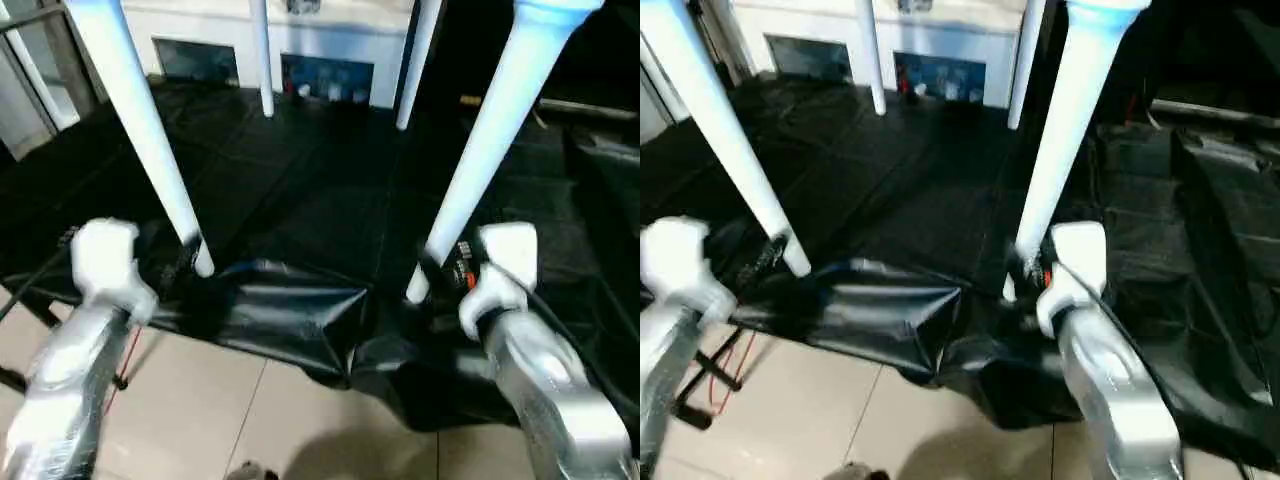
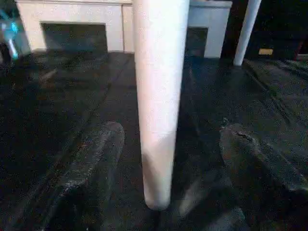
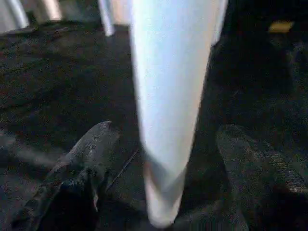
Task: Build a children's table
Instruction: Flip table
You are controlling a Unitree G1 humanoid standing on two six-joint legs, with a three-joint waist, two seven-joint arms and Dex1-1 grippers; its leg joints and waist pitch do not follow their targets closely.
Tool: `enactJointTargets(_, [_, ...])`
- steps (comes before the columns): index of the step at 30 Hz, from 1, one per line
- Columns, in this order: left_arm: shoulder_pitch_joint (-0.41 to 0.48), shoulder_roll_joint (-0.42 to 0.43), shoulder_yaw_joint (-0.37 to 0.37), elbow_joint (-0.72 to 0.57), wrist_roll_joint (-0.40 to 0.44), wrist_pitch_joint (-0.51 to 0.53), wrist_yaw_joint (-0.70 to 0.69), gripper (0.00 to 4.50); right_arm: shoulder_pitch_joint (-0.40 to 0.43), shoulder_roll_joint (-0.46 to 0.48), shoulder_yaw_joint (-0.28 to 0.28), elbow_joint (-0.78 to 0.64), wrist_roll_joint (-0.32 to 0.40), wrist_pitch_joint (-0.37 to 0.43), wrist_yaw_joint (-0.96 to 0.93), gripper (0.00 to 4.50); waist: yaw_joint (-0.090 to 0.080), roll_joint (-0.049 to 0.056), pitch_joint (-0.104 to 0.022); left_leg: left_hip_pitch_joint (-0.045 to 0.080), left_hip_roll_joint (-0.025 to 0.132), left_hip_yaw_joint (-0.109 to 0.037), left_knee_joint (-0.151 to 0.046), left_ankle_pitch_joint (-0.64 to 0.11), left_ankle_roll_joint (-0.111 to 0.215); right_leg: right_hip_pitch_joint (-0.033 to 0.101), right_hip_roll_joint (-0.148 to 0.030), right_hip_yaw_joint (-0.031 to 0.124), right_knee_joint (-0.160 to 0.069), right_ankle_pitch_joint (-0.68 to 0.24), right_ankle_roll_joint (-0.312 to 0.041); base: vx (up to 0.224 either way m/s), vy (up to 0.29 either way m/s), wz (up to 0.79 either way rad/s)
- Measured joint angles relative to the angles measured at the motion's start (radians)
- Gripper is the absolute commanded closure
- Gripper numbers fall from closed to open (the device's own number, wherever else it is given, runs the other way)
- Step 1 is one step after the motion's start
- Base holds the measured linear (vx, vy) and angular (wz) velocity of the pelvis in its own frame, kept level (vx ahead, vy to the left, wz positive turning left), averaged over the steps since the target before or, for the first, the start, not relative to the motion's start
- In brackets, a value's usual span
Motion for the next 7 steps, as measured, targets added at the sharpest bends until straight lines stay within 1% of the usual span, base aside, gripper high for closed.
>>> enactJointTargets(2, [0.06,-0.021,0.0,-0.048,0.0,0.021,0.017,0.93,0.027,-0.015,0.012,-0.004,0.024,0.017,0.036,0.9,0.002,0.0,0.0,0.002,0.0,0.0,0.0,0.0,0.0,-0.001,0.0,0.0,0.0,0.0,0.001,0.0,0.0,0.0])
enactJointTargets(3, [0.102,-0.037,-0.003,-0.08,0.0,0.034,0.026,0.93,0.049,-0.018,0.02,-0.017,0.035,0.023,0.053,0.9,0.003,-0.002,0.001,0.007,0.0,-0.001,0.0,0.0,0.0,-0.001,0.0,-0.001,-0.001,-0.001,0.001,0.0,0.0,0.0])
enactJointTargets(4, [0.124,-0.051,-0.004,-0.097,0.0,0.039,0.038,0.93,0.059,-0.018,0.025,-0.023,0.038,0.028,0.062,0.9,0.003,-0.003,0.002,0.01,0.0,-0.001,-0.001,0.0,0.0,0.001,0.0,-0.001,-0.001,-0.001,0.002,0.0,0.0,0.0])
enactJointTargets(5, [0.143,-0.066,-0.007,-0.118,0.006,0.042,0.058,0.93,0.063,-0.017,0.027,-0.024,0.044,0.032,0.069,0.9,0.003,-0.005,0.003,0.011,0.0,-0.003,-0.001,0.0,0.0,0.002,0.0,-0.002,-0.002,-0.001,0.002,0.0,0.0,0.0])
enactJointTargets(7, [0.193,-0.104,-0.022,-0.178,0.044,0.048,0.116,0.93,0.068,-0.018,0.026,-0.028,0.056,0.034,0.074,0.9,0.002,-0.009,0.003,0.011,0.0,-0.006,-0.001,0.0,0.0,0.002,0.0,-0.004,-0.005,-0.002,0.003,0.0,0.0,0.0])
